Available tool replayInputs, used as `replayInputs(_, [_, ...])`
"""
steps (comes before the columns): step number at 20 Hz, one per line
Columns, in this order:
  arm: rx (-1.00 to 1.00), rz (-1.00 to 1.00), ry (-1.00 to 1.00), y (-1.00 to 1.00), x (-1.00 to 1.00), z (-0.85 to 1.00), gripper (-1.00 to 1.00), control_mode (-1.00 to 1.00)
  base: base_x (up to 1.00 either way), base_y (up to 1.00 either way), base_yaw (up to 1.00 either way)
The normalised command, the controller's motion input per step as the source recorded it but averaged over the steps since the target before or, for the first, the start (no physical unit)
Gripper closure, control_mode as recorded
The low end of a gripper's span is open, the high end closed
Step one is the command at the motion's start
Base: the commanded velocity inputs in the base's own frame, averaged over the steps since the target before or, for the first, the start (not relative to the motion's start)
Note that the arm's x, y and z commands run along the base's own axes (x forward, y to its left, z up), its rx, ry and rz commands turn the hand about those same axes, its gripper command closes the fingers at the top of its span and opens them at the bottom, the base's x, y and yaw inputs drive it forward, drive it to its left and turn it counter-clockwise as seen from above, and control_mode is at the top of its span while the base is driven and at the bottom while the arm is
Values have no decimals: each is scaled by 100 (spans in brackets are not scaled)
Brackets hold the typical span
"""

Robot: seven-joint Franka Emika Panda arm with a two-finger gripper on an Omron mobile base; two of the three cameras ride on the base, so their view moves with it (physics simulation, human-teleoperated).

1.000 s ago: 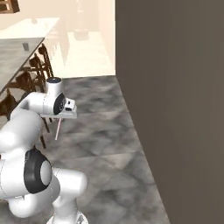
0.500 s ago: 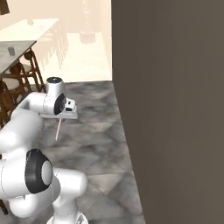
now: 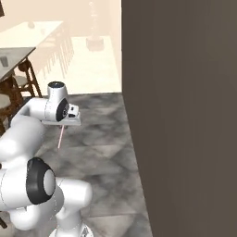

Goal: Take a straw from the drawer in front and place it inside the glass cup on the dining counter.

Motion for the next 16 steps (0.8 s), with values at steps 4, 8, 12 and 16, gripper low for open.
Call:
replayInputs(4, [0, 0, 0, 0, 0, 0, 100, 100, 100, 0, 8])
replayInputs(8, [0, 0, 0, 0, 0, 0, 100, 100, 100, 0, 15])
replayInputs(12, [0, 0, 0, 0, 0, 0, 100, 100, 100, -1, 20])
replayInputs(16, [0, 0, 0, 0, 0, 0, 100, 100, 100, -16, 34])
